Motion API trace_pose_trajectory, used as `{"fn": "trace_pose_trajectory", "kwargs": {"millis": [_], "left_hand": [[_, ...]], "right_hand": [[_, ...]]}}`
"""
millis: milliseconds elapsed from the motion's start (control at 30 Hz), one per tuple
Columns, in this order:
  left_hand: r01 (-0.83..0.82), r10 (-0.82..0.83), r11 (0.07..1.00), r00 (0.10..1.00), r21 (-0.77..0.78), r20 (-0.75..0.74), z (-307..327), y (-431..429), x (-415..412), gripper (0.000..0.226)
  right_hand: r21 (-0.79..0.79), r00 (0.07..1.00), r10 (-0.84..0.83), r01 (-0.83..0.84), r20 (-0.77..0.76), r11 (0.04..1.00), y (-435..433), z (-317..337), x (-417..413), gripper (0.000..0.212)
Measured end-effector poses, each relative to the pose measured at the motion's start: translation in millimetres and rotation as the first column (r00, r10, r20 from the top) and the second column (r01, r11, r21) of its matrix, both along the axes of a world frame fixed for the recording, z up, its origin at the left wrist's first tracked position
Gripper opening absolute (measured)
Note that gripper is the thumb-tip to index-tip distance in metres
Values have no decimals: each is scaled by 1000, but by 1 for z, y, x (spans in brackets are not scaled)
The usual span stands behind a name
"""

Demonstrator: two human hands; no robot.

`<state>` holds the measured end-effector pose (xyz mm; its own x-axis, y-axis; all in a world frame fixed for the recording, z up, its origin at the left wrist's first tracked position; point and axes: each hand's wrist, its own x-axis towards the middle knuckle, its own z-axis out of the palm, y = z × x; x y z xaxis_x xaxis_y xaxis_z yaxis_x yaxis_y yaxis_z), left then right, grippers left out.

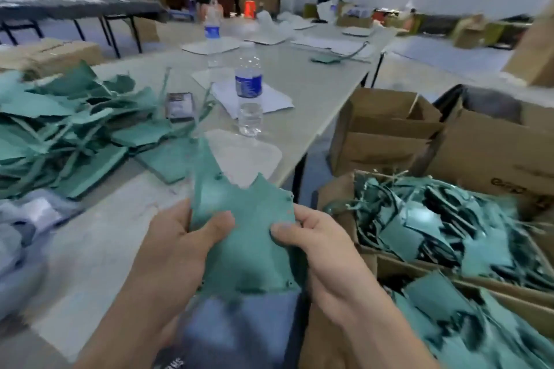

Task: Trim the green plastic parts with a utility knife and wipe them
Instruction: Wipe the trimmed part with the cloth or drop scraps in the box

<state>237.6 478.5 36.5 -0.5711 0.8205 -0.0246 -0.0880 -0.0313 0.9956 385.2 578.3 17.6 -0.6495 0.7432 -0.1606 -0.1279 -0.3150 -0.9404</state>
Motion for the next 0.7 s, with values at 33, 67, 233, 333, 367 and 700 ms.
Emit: {"fn": "trace_pose_trajectory", "kwargs": {"millis": [33, 67, 233, 333, 367, 700], "left_hand": [[52, -52, 998, 999, -21, 6, -10, 12, 19, 25], [116, -115, 992, 993, -50, 15, -19, 22, 38, 24], [386, -369, 899, 922, -208, 113, -66, 60, 114, 32], [476, -466, 817, 877, -324, 116, -91, 75, 152, 35], [485, -488, 785, 867, -385, 99, -102, 79, 164, 28], [670, -590, 609, 741, -425, 322, -138, 97, 232, 20]], "right_hand": [[-18, 994, -89, 90, 60, 996, 3, -9, 19, 20], [-35, 977, -179, 184, 118, 982, 6, -20, 36, 22], [-177, 857, -418, 481, 302, 859, 8, -71, 113, 27], [-329, 761, -523, 642, 385, 692, -1, -109, 156, 29], [-374, 725, -545, 686, 420, 624, -5, -122, 169, 28], [-596, 315, -866, 803, 387, 25, 38, -205, 305, 41]]}}
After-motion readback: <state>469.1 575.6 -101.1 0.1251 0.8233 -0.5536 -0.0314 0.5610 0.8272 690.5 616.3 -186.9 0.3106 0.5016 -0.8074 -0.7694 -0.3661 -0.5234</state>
